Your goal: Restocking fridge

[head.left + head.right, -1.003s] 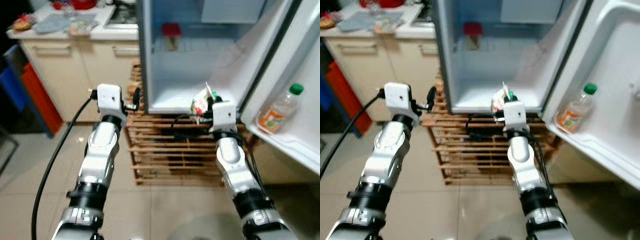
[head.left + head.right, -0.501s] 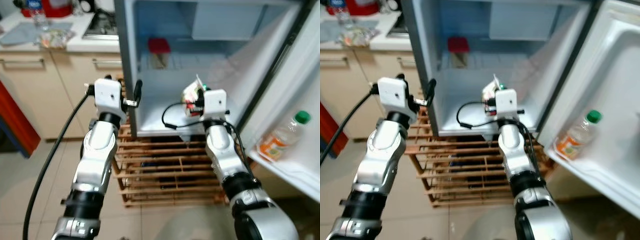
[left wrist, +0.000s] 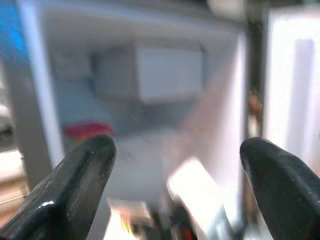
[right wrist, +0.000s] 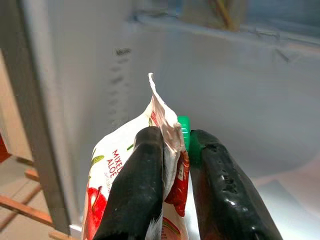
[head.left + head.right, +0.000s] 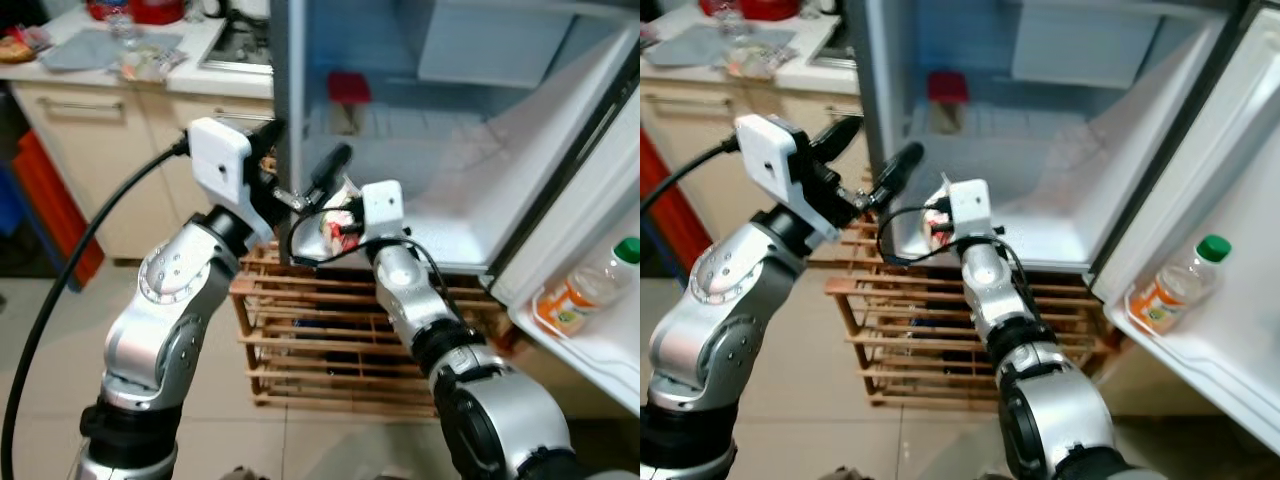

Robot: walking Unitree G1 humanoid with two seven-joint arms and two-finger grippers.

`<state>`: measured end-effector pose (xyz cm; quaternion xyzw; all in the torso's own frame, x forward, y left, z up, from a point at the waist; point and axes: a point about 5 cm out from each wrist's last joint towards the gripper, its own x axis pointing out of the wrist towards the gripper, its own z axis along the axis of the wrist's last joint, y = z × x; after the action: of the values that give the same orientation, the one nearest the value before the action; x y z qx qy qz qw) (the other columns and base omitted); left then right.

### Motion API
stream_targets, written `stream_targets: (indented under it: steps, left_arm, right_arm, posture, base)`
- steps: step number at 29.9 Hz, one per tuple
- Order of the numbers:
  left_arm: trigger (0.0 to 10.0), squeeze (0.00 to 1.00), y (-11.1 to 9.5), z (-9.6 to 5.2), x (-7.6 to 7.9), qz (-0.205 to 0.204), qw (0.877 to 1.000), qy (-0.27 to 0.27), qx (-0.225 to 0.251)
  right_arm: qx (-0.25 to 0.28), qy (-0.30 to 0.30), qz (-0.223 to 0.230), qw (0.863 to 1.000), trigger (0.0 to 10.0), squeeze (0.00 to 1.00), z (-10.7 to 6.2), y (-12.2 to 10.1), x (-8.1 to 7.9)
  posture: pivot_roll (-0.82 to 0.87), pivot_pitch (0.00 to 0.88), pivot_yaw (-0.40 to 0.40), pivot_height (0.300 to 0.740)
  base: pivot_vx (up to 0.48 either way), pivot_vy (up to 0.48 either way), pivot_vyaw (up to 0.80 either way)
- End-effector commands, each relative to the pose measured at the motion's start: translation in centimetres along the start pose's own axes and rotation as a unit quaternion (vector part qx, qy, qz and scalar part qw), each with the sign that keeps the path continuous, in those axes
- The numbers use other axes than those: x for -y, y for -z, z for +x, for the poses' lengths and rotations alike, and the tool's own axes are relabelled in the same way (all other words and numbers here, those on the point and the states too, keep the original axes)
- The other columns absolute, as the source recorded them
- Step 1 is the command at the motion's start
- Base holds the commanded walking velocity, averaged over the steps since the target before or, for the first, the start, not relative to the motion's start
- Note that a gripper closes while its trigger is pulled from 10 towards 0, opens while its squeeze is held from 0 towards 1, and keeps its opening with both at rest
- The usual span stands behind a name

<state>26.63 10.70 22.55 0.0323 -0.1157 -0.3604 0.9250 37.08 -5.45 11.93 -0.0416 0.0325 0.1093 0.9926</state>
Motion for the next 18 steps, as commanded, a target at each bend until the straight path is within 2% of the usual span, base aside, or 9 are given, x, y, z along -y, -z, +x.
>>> stream_targets:
  steps: [1, 4, 7, 9, 10, 14, 15, 17, 18]
  left_arm:
    - [10.0, 0.0, 1.6, -0.7, 0.7, 0.013, 0.998, 0.029, -0.055]
    - [10.0, 0.0, 3.8, -2.5, 0.7, 0.023, 0.991, 0.037, -0.13]
    - [10.0, 0.0, 4.9, -4.0, 0.6, 0.017, 0.985, 0.02, -0.17]
    - [10.0, 0.0, 5.0, -4.4, 0.6, 0.007, 0.984, 0.013, -0.175]
    - [10.0, 0.0, 5.0, -5.2, 0.8, -0.013, 0.984, 0.006, -0.178]
    - [10.0, 0.0, 4.8, -6.1, 1.2, -0.032, 0.983, 0.002, -0.179]
    - [10.0, 0.0, 4.7, -7.4, 1.8, -0.049, 0.981, -0.006, -0.188]
    - [10.0, 0.0, 4.7, -8.0, 2.1, -0.054, 0.979, -0.011, -0.194]
    - [10.0, 0.0, 4.8, -8.8, 2.7, -0.063, 0.977, -0.018, -0.204]
  right_arm:
    - [-0.009, 0.019, -0.007, 1.0, 0.0, 0.0, 0.3, -0.2, 0.7]
    - [-0.001, 0.031, -0.032, 0.999, 0.0, 0.0, 0.5, -0.7, 0.7]
    - [0.011, 0.041, -0.065, 0.997, 0.0, 0.0, 0.6, -1.2, 0.7]
    - [0.014, 0.048, -0.077, 0.996, 0.0, 0.0, 0.6, -1.2, 0.9]
    - [0.014, 0.058, -0.088, 0.994, 0.0, 0.0, 0.6, -1.1, 1.1]
    - [0.008, 0.063, -0.087, 0.994, 0.0, 0.0, 0.5, -0.9, 1.2]
    - [0.002, 0.062, -0.076, 0.995, 0.0, 0.0, 0.4, -0.6, 0.9]
    - [-0.002, 0.062, -0.069, 0.996, 0.0, 0.0, 0.4, -0.6, 0.7]
    - [-0.004, 0.066, -0.059, 0.996, 0.0, 0.0, 0.5, -0.6, 0.5]
  posture:
    - [0.13, 0.0, -0.04, 0.74]
    - [0.14, 0.0, -0.048, 0.74]
    - [0.15, 0.0, -0.059, 0.74]
    - [0.16, 0.0, -0.063, 0.74]
    - [0.17, 0.0, -0.068, 0.74]
    - [0.18, 0.0, -0.074, 0.74]
    - [0.22, 0.013, -0.079, 0.74]
    - [0.23, 0.026, -0.079, 0.74]
    - [0.24, 0.041, -0.081, 0.74]
  base:
    - [0.0, 0.0, 0.0]
    - [0.0, 0.0, 0.0]
    - [0.0, 0.0, 0.0]
    - [0.0, 0.0, 0.0]
    - [0.0, 0.0, 0.0]
    - [0.0, 0.0, 0.0]
    - [0.0, 0.0, 0.0]
    - [0.0, 0.0, 0.0]
    - [0.0, 0.0, 0.0]
